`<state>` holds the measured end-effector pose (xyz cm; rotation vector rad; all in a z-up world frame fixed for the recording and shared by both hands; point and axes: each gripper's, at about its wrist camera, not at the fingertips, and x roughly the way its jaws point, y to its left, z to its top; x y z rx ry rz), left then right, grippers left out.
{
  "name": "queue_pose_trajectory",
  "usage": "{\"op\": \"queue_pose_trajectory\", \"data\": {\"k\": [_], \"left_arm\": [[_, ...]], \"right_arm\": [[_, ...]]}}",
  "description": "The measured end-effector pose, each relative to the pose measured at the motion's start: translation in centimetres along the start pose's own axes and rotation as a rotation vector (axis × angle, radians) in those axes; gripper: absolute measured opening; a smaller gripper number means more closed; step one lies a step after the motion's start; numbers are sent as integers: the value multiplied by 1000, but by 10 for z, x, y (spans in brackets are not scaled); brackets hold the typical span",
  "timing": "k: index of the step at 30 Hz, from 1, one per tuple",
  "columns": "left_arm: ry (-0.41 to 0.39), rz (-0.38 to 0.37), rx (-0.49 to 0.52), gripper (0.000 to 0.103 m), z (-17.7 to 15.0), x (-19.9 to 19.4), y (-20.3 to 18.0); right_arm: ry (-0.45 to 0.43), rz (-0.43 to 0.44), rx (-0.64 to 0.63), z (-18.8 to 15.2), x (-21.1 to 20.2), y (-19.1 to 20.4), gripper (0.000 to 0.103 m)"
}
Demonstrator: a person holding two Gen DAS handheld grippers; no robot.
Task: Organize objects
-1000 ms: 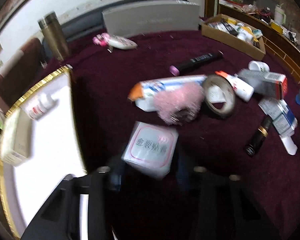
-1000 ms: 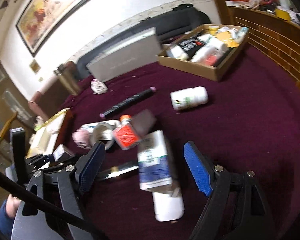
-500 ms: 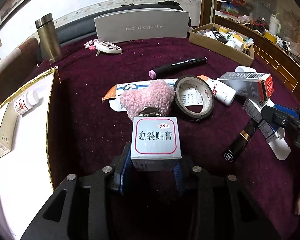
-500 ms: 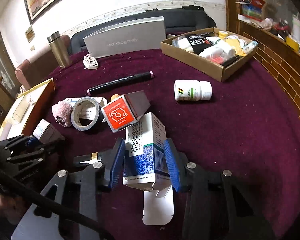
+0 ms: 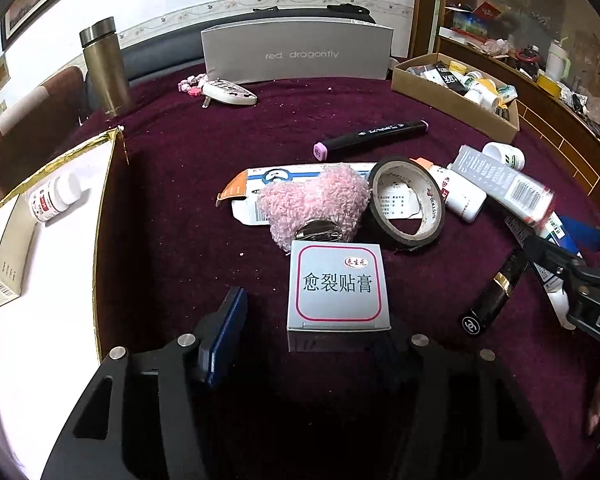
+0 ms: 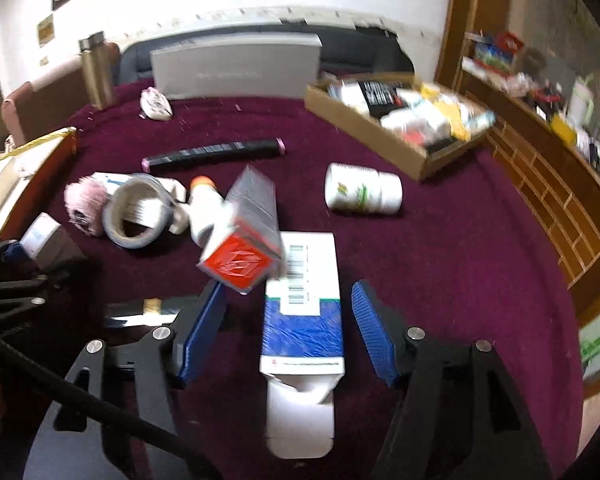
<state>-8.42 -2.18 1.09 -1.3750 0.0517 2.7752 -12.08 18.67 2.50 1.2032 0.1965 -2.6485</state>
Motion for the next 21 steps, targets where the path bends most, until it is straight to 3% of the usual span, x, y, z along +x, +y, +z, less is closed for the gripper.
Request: {"op": "queue_pose_trajectory", "data": {"k": [3, 5, 6, 7, 11, 16, 18, 21], "left_arm": [[0, 0, -6, 53, 1, 1, 1], [0, 3, -2, 52, 3, 2, 1], [-7, -3, -1, 36, 2, 1, 0], [-18, -6, 2, 28, 3, 0, 0], [-52, -30, -34, 28, 4, -4, 9], [-123, -80, -62, 28, 6, -18, 11], [-158, -105, -65, 28, 7, -25, 11], [-191, -85, -51, 28, 7, -30, 9]], "right_arm": [[18, 68, 55, -1, 4, -12, 32], [34, 86, 84, -2, 7, -17, 31], [30, 83, 87, -2, 6, -18, 31], [27, 79, 87, -3, 5, -17, 31], [-39, 60, 126, -3, -9, -24, 31], [-217, 112, 151, 2, -45, -28, 31], [-283, 144, 121, 2, -58, -21, 31], [-324, 152, 53, 4, -65, -4, 31]]}}
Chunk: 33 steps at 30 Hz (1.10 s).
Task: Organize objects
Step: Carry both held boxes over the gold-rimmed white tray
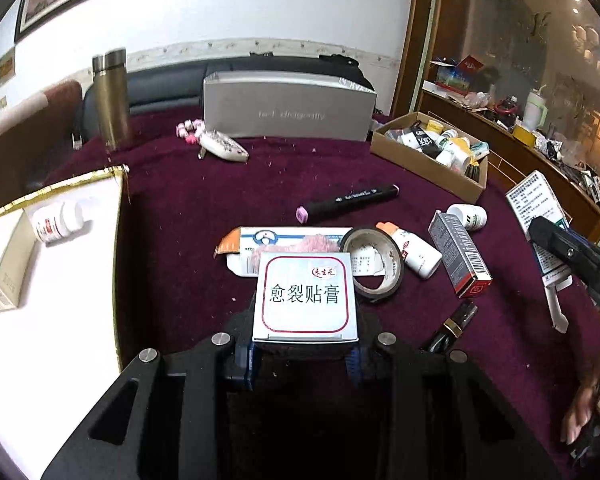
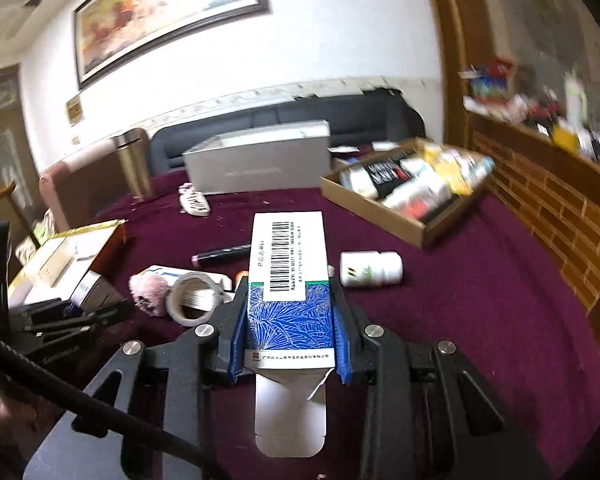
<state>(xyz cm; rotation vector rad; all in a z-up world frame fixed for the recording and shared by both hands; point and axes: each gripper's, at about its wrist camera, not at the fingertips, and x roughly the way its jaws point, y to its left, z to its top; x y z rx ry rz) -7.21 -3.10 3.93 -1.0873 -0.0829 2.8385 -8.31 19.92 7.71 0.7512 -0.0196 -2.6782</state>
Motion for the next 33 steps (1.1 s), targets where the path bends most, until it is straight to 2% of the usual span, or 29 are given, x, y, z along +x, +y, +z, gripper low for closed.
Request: {"op": "queue_pose_trajectory", "data": {"k": [5, 18, 25, 33], "left_arm": [[-15, 58, 44, 29, -2, -1, -5], [-119, 164, 105, 29, -6, -20, -12], [-154, 173, 94, 29, -11, -49, -7], [-183, 177, 61, 29, -15, -78, 13]], "right_arm": [[53, 70, -24, -7, 11, 14, 31], [90, 59, -54, -16, 21, 20, 31], [109, 66, -46, -17, 16, 32, 32], [115, 138, -92, -13, 4, 82, 32]]}}
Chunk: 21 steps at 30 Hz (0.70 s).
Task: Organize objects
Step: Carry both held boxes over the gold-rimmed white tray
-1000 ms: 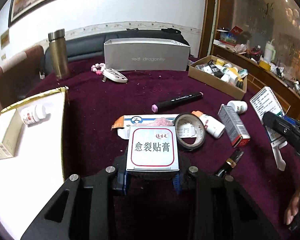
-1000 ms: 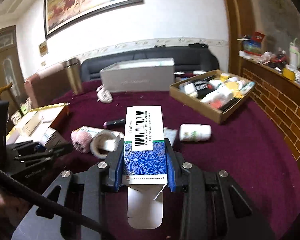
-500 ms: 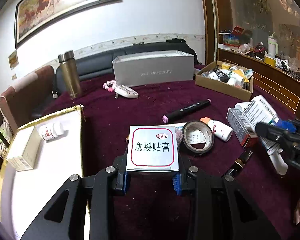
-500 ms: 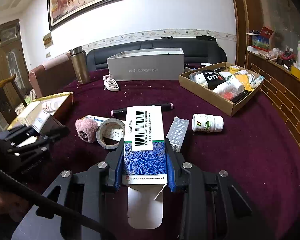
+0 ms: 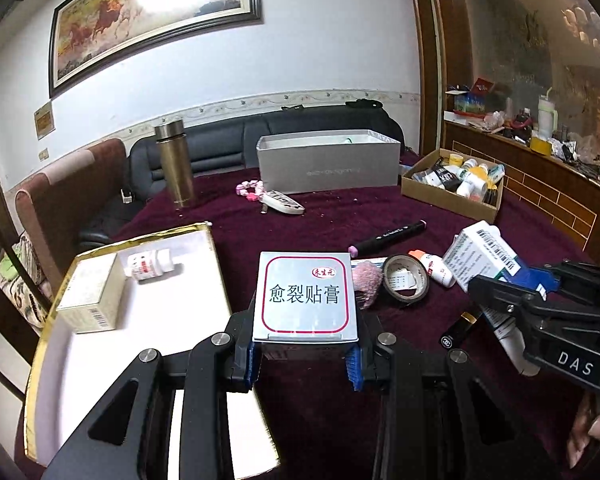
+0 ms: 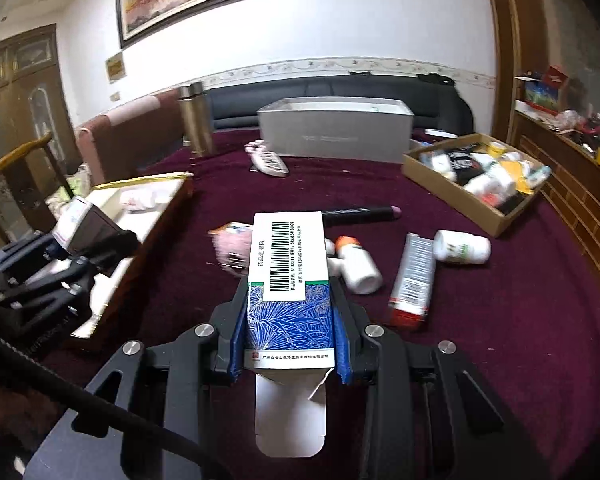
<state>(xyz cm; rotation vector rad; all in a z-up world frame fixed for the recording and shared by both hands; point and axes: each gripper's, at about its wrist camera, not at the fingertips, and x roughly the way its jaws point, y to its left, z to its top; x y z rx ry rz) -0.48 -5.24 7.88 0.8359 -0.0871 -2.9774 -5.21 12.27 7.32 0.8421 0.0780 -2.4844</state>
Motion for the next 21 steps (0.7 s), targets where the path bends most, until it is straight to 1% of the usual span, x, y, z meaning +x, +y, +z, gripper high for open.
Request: {"op": "queue_pose_trajectory", "data": {"k": [8, 17, 21], "left_arm": [[7, 14, -62, 29, -5, -6, 29], [16, 44, -129, 29, -10, -13, 62], [41, 51, -168, 29, -14, -11, 80]], "right_arm": [[22, 63, -45, 5, 7, 42, 32], [56, 127, -58, 5, 16, 71, 32], [78, 164, -56, 9, 23, 83, 32]]}}
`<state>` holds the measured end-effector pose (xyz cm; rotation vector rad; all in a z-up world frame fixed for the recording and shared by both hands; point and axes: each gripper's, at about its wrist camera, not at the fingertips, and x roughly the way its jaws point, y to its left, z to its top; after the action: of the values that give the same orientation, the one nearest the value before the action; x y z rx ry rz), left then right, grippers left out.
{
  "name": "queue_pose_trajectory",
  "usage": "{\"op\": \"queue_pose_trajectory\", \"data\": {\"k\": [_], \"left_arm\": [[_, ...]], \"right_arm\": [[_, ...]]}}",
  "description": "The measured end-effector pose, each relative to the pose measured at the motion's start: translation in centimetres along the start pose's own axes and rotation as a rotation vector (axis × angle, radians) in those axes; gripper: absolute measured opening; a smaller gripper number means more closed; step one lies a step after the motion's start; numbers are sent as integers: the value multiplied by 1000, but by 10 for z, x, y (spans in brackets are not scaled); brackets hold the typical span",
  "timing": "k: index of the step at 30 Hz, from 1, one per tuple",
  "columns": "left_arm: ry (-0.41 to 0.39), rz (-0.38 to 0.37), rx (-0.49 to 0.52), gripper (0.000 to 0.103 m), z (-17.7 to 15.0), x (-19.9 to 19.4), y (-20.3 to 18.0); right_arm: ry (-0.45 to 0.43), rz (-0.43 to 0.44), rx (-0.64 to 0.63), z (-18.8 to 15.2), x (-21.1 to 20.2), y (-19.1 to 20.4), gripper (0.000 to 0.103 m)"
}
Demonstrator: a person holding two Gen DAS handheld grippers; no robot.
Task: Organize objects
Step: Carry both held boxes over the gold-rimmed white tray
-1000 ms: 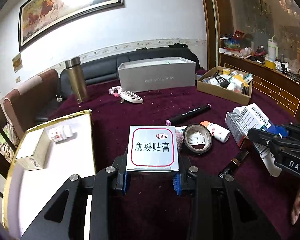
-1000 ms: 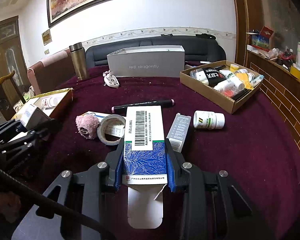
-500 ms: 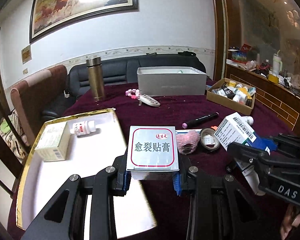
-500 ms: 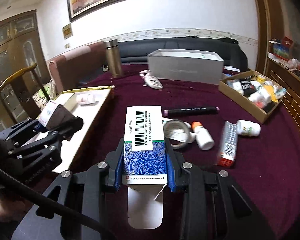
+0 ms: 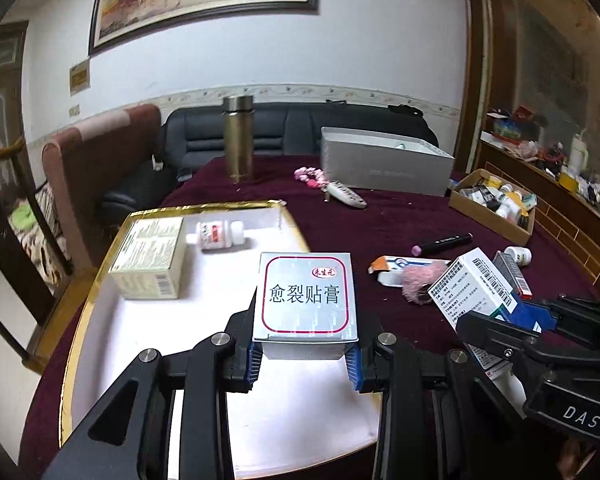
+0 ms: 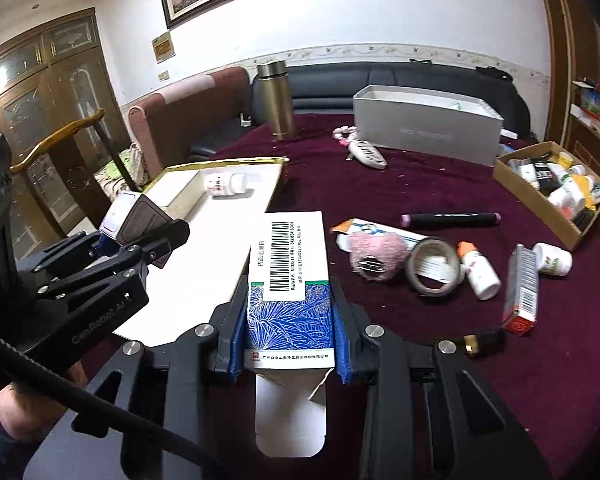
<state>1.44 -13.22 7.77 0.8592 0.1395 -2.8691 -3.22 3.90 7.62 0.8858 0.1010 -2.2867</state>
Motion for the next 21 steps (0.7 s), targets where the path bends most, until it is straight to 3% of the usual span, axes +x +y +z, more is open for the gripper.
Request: {"op": "queue_pose_trajectory", "data": {"k": [14, 18, 21], "left_arm": [[123, 36, -76, 29, -4, 10, 68], [211, -48, -112, 29, -1, 22, 86], [247, -53, -106, 29, 5, 29, 95]], "right_arm": [[91, 108, -54, 32, 43, 55, 32], [157, 130, -49, 46, 64, 63, 32], [205, 151, -18, 59, 80, 63, 32]]}}
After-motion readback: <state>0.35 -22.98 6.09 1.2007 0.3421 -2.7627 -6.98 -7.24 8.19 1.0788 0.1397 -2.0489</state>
